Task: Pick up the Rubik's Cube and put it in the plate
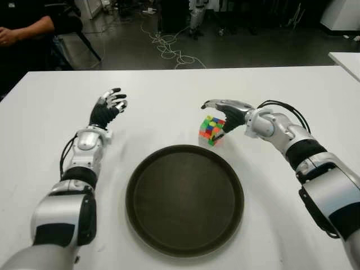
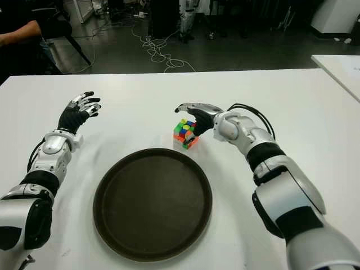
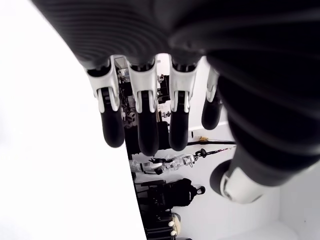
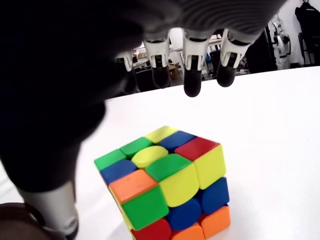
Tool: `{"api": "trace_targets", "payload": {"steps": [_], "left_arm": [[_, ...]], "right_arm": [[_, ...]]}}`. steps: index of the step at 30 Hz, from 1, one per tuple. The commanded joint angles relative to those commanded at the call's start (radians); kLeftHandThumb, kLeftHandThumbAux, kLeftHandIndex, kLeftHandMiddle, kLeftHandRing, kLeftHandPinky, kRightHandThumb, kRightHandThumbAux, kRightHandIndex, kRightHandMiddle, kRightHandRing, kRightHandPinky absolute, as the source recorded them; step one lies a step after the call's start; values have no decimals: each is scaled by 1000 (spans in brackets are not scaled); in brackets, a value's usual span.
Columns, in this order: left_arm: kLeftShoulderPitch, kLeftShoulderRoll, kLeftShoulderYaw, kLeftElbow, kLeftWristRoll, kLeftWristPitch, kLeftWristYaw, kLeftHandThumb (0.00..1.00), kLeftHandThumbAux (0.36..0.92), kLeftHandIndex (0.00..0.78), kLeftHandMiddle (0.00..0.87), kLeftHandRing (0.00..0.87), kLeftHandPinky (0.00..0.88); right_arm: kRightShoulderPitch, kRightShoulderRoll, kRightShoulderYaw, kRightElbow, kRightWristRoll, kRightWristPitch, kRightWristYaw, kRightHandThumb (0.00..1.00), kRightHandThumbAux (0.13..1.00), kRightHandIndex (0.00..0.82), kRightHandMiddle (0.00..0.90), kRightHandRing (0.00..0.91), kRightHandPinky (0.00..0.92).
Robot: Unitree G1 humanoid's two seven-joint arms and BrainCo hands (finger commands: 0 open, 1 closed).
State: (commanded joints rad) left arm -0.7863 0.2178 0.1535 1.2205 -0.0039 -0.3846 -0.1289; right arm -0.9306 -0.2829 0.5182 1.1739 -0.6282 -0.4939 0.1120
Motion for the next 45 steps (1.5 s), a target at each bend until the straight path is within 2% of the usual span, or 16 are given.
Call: {"api": "trace_targets", "payload": {"steps": [7, 34, 45], "left_arm": [[0, 0, 2, 0, -2, 3, -2, 134, 682, 165, 240, 235, 238], [2, -4, 7, -2, -8, -4, -6, 151, 683, 169, 254, 248, 256], [4, -5, 7, -6, -7, -6, -6, 158, 679, 171, 254, 251, 262]], "right_arm": [[3, 8, 4, 12, -7, 18, -26, 0, 782, 122, 123, 127, 121], [4, 29, 25, 75, -43, 67, -102, 0, 746, 154, 162, 175, 175], [-1, 35, 52, 80, -67, 122, -117, 0, 747, 136, 163, 180, 173]]}}
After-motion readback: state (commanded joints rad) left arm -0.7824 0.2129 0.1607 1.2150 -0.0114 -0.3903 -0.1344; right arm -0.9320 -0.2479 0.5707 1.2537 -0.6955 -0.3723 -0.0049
